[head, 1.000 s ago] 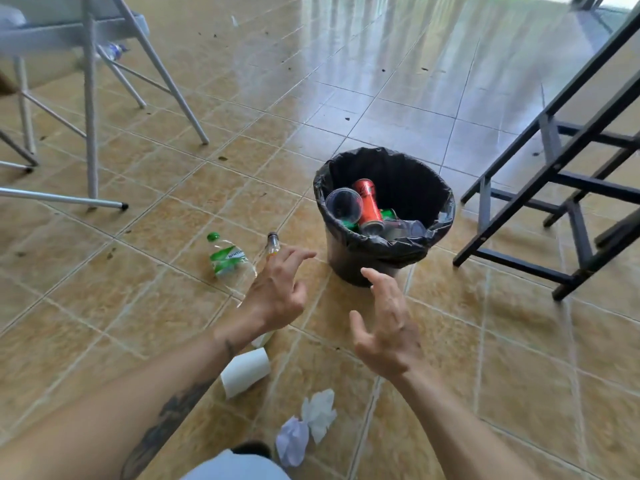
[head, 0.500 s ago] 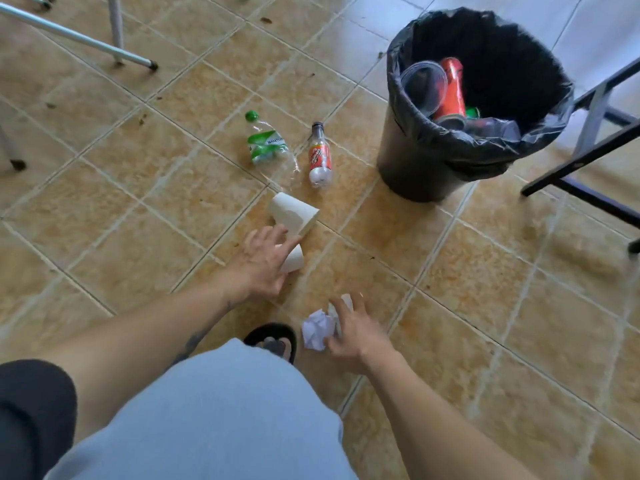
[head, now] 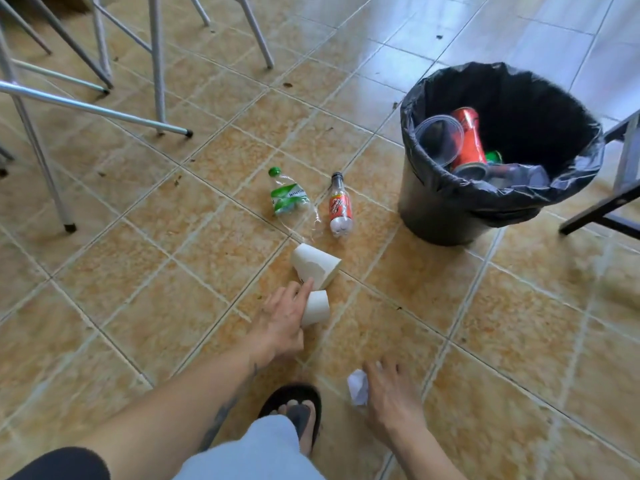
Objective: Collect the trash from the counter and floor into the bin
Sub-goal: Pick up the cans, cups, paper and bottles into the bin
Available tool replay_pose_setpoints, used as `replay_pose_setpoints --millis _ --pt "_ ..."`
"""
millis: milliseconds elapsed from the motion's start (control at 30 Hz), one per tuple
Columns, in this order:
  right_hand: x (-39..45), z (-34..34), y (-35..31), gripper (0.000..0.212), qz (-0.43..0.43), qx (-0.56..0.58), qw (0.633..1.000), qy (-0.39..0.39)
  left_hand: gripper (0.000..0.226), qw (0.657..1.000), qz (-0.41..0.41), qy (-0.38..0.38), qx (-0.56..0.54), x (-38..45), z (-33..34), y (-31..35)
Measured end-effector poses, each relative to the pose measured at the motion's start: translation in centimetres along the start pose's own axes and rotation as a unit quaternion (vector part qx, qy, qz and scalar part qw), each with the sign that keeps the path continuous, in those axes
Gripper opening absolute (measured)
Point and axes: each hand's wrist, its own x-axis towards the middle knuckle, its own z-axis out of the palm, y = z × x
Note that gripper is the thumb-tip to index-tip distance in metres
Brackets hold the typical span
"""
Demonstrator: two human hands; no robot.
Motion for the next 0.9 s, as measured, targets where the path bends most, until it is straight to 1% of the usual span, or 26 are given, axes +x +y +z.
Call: replay_pose_setpoints --millis 100,167,200,267,333,467,600,767,900 --pt "0.4 -2.6 1.5 0.052 0.002 0.017 0.999 0.049 0.093 0.998 0.029 0.056 -0.015 1.5 -1.2 -0.1" --pt "0.8 -4.6 2.4 0.047 0.007 0.033 0.995 0.091 0.087 0.995 0.072 0.068 -0.01 3.1 -2.3 -0.2" --pt "1.0 -5.4 2.8 0.045 0.01 0.044 0.993 0.107 0.081 0.994 0.095 0.061 -0.012 3.8 -2.9 -0.3" --pt "1.2 -7.0 3.8 0.041 0.013 0.065 0.989 0.131 0.072 0.99 0.138 0.033 -0.005 5.2 -4.3 0.1" --pt "1.5 -8.0 4.3 0.037 0.007 0.08 0.987 0.142 0.072 0.987 0.159 -0.016 0.034 6.1 -5.3 0.3" --pt "1.4 -9.2 4.5 0.034 0.007 0.104 0.981 0.164 0.072 0.967 0.159 -0.133 0.15 8.3 -6.2 0.3" --pt "1.2 -9.8 3.8 0.037 -0.003 0.107 0.978 0.177 0.071 0.941 0.16 -0.199 0.222 9.0 -6.1 0.8" --pt "1.0 -10.0 3.1 0.04 -0.008 0.117 0.975 0.19 0.066 0.93 0.189 -0.185 0.256 8.3 -5.5 1.2" --pt "0.8 -10.2 3.3 0.04 -0.011 0.154 0.967 0.205 0.066 0.933 0.183 -0.181 0.253 7.8 -5.6 0.7"
